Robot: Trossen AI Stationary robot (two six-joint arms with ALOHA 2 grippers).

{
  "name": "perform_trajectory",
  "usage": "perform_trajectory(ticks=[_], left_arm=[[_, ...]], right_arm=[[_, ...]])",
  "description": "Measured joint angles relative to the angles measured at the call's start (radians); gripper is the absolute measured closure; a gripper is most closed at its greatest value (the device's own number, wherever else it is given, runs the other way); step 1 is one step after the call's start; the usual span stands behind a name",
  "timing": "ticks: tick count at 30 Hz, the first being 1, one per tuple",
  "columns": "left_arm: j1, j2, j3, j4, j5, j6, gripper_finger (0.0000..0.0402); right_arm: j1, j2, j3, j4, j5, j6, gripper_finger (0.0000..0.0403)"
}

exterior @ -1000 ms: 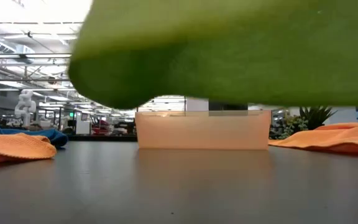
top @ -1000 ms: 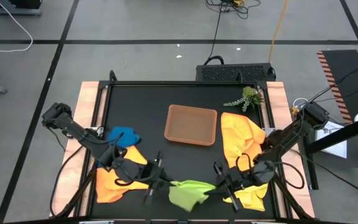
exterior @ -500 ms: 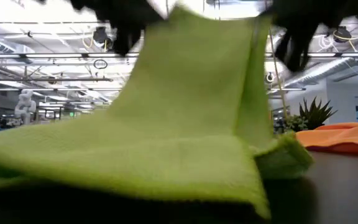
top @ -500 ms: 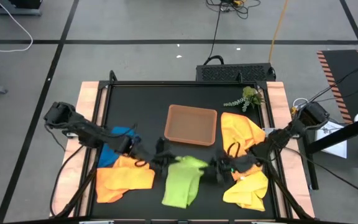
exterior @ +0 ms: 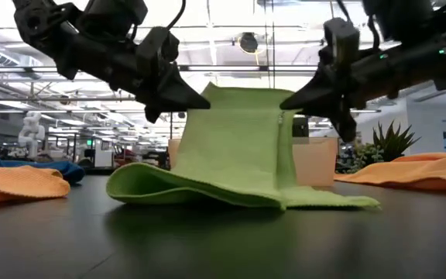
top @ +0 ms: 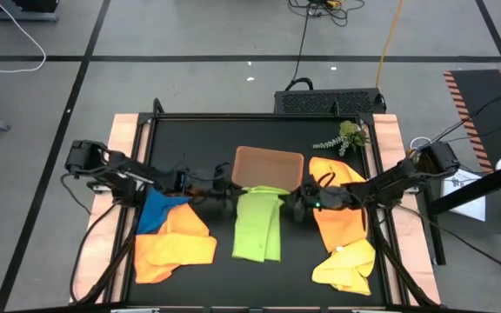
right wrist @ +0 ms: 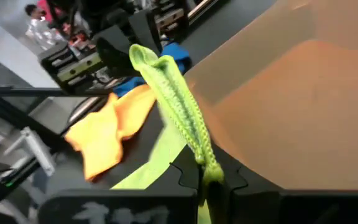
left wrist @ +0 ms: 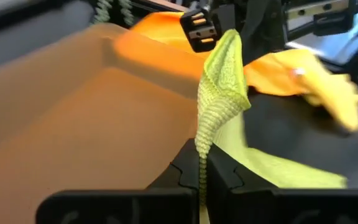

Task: Fold microfiber towels
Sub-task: Fold the green microfiber towel

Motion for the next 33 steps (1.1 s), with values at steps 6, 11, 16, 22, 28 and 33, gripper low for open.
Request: perform_trajectory(ticks=[6,11,16,22,28,33], left_arm=[[0.055,0.012,0.0,0.0,-0.104,0.123,0.039],[0.125,0.076,0.001,0.061,-0.096,0.181,0.0398],[0.185,0.159,-0.002,0.198,-0.096,0.222,0.0388],[0.226,0.182,0.016,0.216,-0.088,0.228,0.0398],[0.179,0.163,0.018,0.232,-0.029,0.253,0.0399],[0.131,0.121,0.019,0.247,-0.025,0.28,0.039]], right_arm=[[-0.125,0.0,0.0,-0.021,-0.017,-0.098,0.0403],[-0.229,0.0,-0.001,-0.029,-0.061,-0.165,0.0403],[-0.322,0.0,-0.001,-0.03,-0.104,-0.21,0.0403],[-0.364,-0.002,-0.001,0.006,-0.167,-0.231,0.0403],[-0.289,-0.022,-0.006,0.101,-0.227,-0.245,0.0403],[-0.231,-0.102,-0.003,0.143,-0.236,-0.259,0.0403]])
